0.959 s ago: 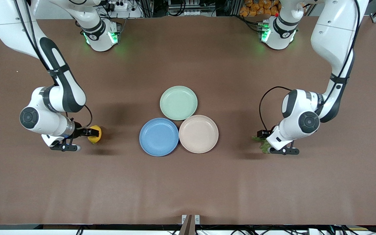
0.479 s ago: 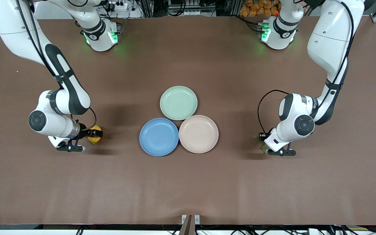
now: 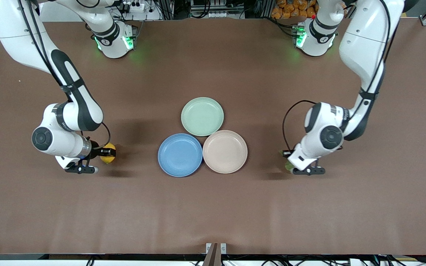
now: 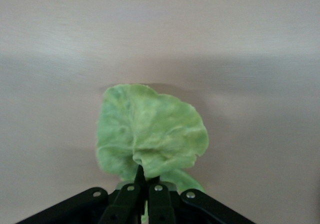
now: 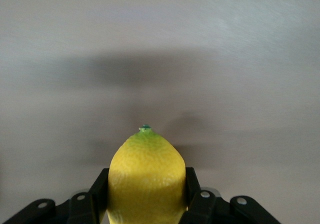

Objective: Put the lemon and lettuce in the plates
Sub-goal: 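Carry the lemon to the blue plate while the left gripper carries lettuce to cream plate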

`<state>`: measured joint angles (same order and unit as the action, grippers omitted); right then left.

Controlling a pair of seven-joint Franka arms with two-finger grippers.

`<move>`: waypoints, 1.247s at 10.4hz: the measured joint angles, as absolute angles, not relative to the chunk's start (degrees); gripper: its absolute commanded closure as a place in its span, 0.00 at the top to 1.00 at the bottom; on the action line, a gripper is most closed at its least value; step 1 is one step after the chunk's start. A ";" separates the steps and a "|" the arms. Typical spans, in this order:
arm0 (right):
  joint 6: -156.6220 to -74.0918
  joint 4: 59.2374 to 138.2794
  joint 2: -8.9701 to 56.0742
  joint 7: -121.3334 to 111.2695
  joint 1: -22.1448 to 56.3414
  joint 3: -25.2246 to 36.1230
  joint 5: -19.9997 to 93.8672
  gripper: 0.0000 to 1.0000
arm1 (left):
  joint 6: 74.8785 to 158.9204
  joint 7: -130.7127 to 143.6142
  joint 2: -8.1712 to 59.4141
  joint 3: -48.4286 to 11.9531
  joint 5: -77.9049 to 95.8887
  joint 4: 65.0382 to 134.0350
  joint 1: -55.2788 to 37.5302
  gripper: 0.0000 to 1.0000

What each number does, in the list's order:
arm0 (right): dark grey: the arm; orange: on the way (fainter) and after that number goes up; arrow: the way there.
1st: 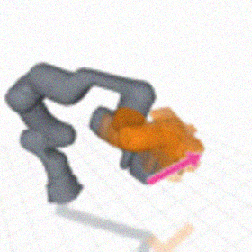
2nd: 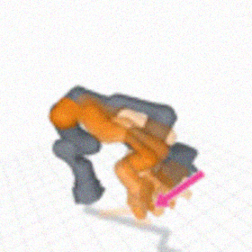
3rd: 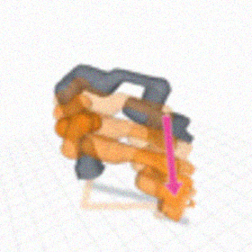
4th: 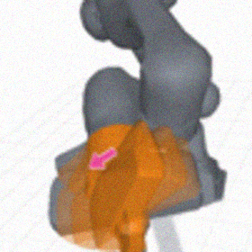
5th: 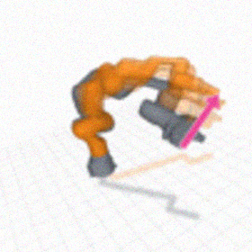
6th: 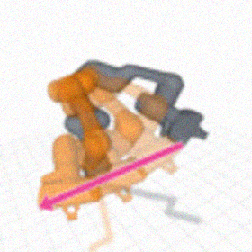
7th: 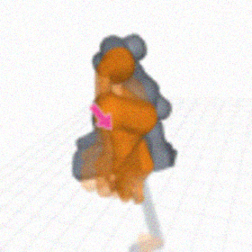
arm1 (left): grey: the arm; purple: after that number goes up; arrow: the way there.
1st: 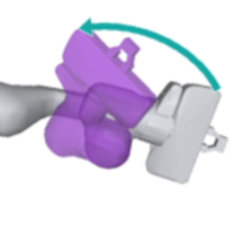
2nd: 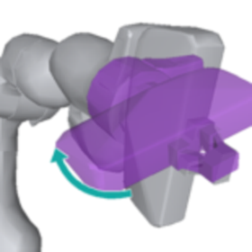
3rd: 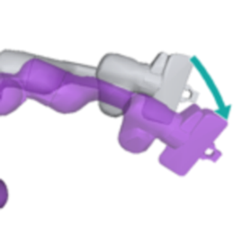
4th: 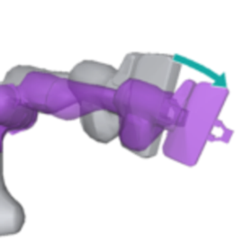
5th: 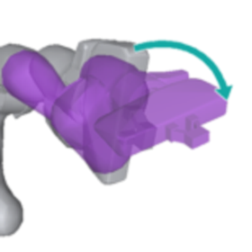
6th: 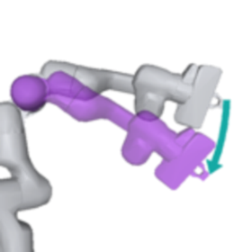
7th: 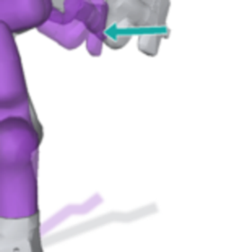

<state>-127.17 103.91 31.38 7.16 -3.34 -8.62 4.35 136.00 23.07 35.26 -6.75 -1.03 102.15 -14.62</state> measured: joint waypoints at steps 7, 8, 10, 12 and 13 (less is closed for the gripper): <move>-119.48 86.46 37.30 40.27 15.11 -10.87 5.38 0.00 | 134.79 51.41 31.55 -7.08 -1.02 93.41 -33.41 0.00; -121.64 85.73 39.21 41.53 16.20 -10.79 5.38 0.00 | 134.79 53.16 33.23 -6.91 -1.02 91.89 -34.96 0.00; -124.59 85.13 42.02 41.98 16.20 -10.60 5.42 0.15 | 134.78 53.43 36.14 -6.07 -3.75 90.42 -35.92 0.00; -125.31 84.81 43.83 42.09 16.28 -10.60 5.44 1.00 | 134.80 53.43 38.96 -4.85 -6.06 90.15 -35.58 0.99; -125.31 84.65 44.19 42.13 16.36 -10.63 5.45 1.00 | 134.89 53.43 39.80 -4.25 -6.31 89.93 -35.36 1.00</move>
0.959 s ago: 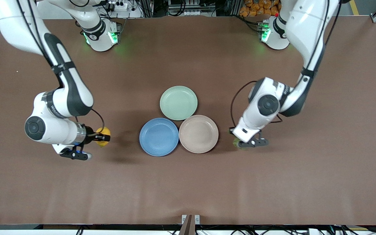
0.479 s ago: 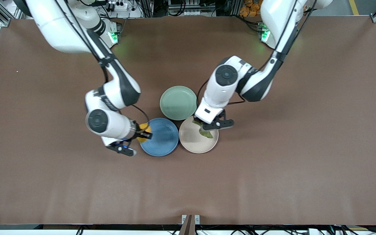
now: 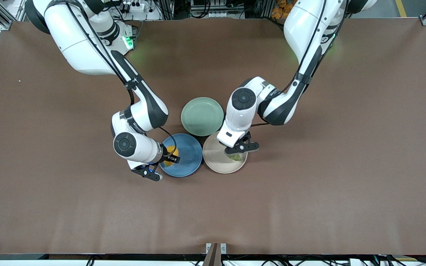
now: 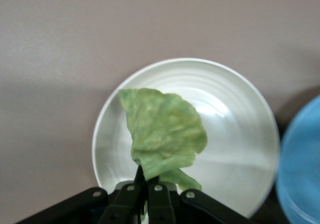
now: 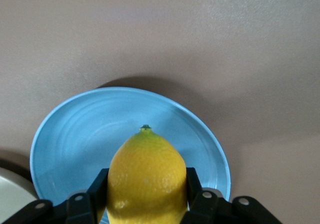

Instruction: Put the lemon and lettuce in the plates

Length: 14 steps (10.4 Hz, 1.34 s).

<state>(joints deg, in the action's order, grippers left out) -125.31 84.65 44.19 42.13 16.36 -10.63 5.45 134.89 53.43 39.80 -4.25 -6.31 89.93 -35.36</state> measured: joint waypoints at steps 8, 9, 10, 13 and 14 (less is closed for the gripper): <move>-111.04 77.46 36.69 30.57 10.50 -10.09 5.29 1.00 | 110.16 41.49 20.26 -2.29 -6.92 85.33 -27.75 1.00; -106.28 77.30 33.65 25.63 8.23 -9.86 4.82 1.00 | 106.27 36.90 17.62 -2.26 -6.92 85.36 -24.88 1.00; -101.30 77.06 30.31 21.53 5.94 -9.61 3.95 1.00 | 103.55 33.29 15.48 -2.23 -6.91 85.39 -22.72 1.00; -90.30 76.98 19.44 11.22 -1.52 -9.28 2.61 1.00 | 97.49 25.33 10.48 -2.26 -6.00 85.50 -16.28 1.00; -87.58 77.04 16.53 9.50 -3.10 -9.24 1.55 1.00 | 96.36 23.50 9.04 -2.26 -4.77 85.54 -13.88 1.00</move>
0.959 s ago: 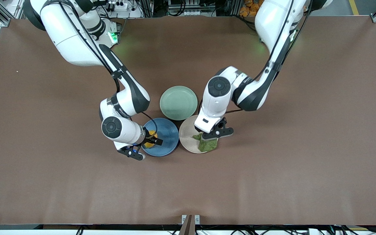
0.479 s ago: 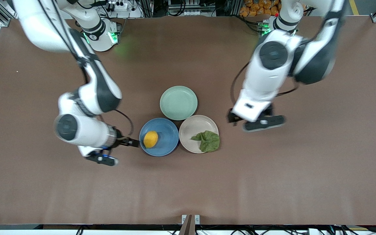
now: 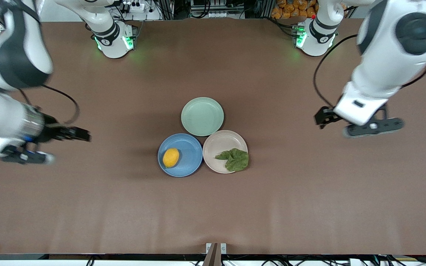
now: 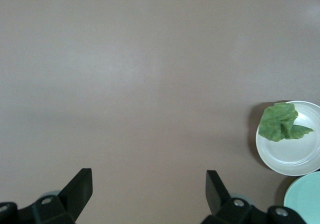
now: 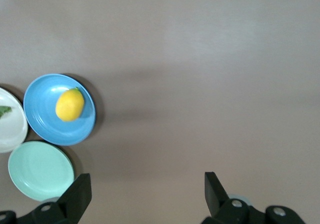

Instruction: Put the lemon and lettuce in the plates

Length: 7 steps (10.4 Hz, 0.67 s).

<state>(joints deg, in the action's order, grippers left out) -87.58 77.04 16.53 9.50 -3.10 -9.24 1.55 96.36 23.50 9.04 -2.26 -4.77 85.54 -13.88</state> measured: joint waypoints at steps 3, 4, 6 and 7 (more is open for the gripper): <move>-83.41 77.61 9.57 8.98 -3.73 -9.38 -0.98 1.00 | 93.90 20.84 5.20 -2.29 -3.46 85.61 -9.33 1.00; -82.61 78.64 7.79 8.98 -3.73 -9.37 -1.19 1.00 | 93.44 20.46 4.35 -2.34 -3.44 85.65 -8.32 1.00; -82.79 80.69 6.32 8.98 -3.74 -8.55 -1.35 1.00 | 93.20 17.81 3.72 -2.52 -3.33 85.76 -6.34 1.00; -83.34 81.65 6.28 8.96 -3.76 -8.14 -1.36 1.00 | 93.19 16.94 3.72 -3.19 -3.23 85.90 -4.81 1.00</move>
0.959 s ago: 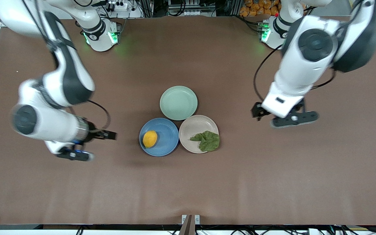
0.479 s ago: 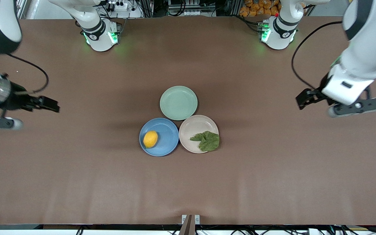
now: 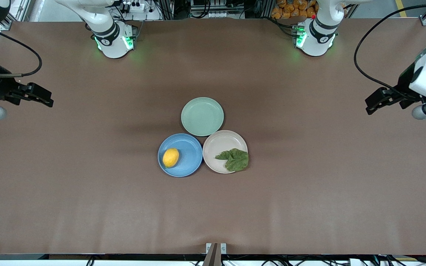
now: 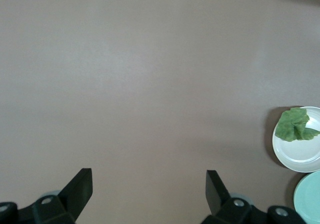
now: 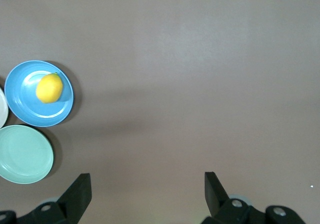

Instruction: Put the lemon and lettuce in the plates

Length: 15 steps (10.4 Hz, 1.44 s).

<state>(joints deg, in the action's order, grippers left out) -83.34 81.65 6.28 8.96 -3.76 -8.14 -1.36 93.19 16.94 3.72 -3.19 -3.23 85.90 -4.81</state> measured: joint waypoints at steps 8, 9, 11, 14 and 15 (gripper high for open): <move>-84.75 84.77 5.12 8.96 -3.94 -7.71 -1.40 1.00 | 90.26 16.70 3.49 -6.26 -3.12 86.07 -1.90 1.00; -84.64 84.80 5.11 8.96 -4.07 -7.70 -1.40 1.00 | 89.88 16.70 3.46 -6.26 -3.12 86.07 -1.71 1.00; -84.48 84.84 5.09 8.96 -4.13 -7.69 -1.40 1.00 | 89.35 16.47 3.06 -6.34 -3.12 86.07 -1.57 1.00; -84.26 84.91 5.02 8.96 -3.88 -6.99 -1.40 1.00 | 87.29 13.23 1.24 -6.61 -2.87 86.07 -1.57 1.00; -84.23 84.96 5.00 8.89 -3.56 -6.32 -1.37 1.00 | 87.14 12.92 0.74 -6.61 -2.07 86.08 -1.56 1.00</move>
